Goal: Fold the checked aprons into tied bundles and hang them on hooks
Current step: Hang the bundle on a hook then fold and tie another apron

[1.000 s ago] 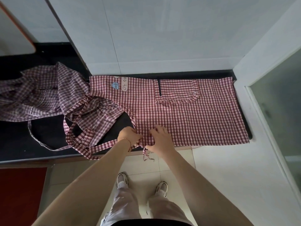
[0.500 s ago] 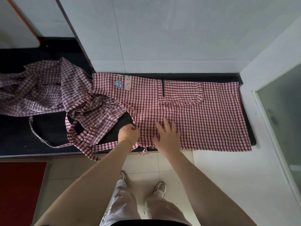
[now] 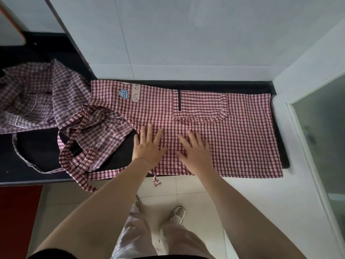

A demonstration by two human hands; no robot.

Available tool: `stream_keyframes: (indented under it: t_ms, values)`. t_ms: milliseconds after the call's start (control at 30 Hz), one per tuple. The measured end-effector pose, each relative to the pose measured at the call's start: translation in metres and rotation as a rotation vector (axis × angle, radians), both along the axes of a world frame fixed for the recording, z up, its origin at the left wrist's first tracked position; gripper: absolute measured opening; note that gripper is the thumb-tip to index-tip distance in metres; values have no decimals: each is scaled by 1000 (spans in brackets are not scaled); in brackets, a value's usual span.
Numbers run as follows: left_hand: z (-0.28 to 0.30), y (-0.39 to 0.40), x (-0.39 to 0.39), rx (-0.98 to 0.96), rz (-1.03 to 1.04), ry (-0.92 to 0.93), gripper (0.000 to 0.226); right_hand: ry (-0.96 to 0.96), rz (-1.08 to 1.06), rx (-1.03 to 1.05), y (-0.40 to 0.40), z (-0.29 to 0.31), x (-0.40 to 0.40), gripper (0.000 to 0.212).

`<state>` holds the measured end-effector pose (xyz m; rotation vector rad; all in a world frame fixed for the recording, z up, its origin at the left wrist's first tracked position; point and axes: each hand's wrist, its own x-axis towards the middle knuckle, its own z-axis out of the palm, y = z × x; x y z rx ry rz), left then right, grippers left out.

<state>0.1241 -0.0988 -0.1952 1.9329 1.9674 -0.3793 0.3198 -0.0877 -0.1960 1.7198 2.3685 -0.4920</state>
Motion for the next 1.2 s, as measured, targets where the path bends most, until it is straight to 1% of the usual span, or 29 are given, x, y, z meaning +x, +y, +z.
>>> stream_keyframes:
  t_ms: [100, 200, 233, 267, 300, 333, 367, 400, 433, 467, 500, 533, 567, 600, 633, 667, 733, 767, 833, 900, 967, 1033, 1067, 1133, 1200]
  values:
    - [1, -3, -7, -6, 109, 60, 78, -59, -149, 11, 3, -4, 37, 67]
    - [13, 5, 3, -34, 232, 163, 68, -106, -327, 52, 5, 7, 60, 62]
    - [21, 6, 12, -1, 262, 179, 64, -99, -348, 104, 5, 12, 63, 56]
    - [28, 7, 24, 69, 248, 155, 57, -73, -326, 176, 5, 16, 67, 50]
    - [33, 5, 34, 150, 193, 66, 48, -32, -259, 220, 4, 20, 66, 46]
    - [36, 2, 46, 203, 103, -59, 39, 15, -168, 218, 2, 24, 64, 48]
    - [39, -4, 61, 203, -11, -154, 35, 45, -68, 177, -3, 27, 66, 57]
    - [39, -13, 73, 157, -114, -184, 43, 33, 32, 116, -8, 28, 65, 69]
    - [38, -20, 83, 84, -185, -150, 59, -12, 131, 78, -14, 26, 66, 82]
    - [37, -27, 94, 17, -235, -64, 76, -77, 206, 68, -22, 23, 70, 92]
    - [33, -32, 99, -27, -263, 31, 88, -135, 257, 65, -29, 18, 72, 94]
    - [30, -36, 103, -40, -274, 106, 93, -162, 266, 84, -34, 16, 73, 86]
    - [28, -40, 107, -29, -282, 160, 91, -147, 260, 137, -39, 13, 76, 74]
    - [27, -44, 108, -19, -279, 186, 87, -121, 252, 172, -41, 12, 77, 67]
    - [28, -46, 109, -5, -269, 194, 85, -95, 250, 171, -42, 12, 76, 64]
    - [28, -48, 109, -3, -266, 191, 84, -70, 252, 151, -41, 14, 77, 62]
    - [33, -48, 111, -9, -262, 169, 79, -9, 265, 100, -39, 22, 79, 51]
    - [38, -47, 111, -14, -256, 149, 73, 12, 275, 88, -37, 26, 81, 45]
    - [45, -40, 109, -45, -233, 101, 62, 1, 279, 79, -32, 34, 84, 43]
    - [51, -34, 102, -89, -151, 94, 51, -46, 253, 49, -28, 38, 88, 46]
    - [58, -30, 92, -116, -35, 150, 39, -149, 150, 8, -22, 43, 92, 42]
    - [63, -22, 80, -166, -5, 218, 32, -333, -15, -81, -7, 53, 95, 36]
    - [69, -17, 75, -208, -19, 242, 30, -430, -55, -143, 0, 59, 98, 36]
    - [81, -3, 65, -376, -56, 249, 32, -549, -38, -242, 12, 70, 107, 36]
    - [88, 13, 53, -581, -95, 265, 41, -541, -1, -277, 25, 78, 116, 33]
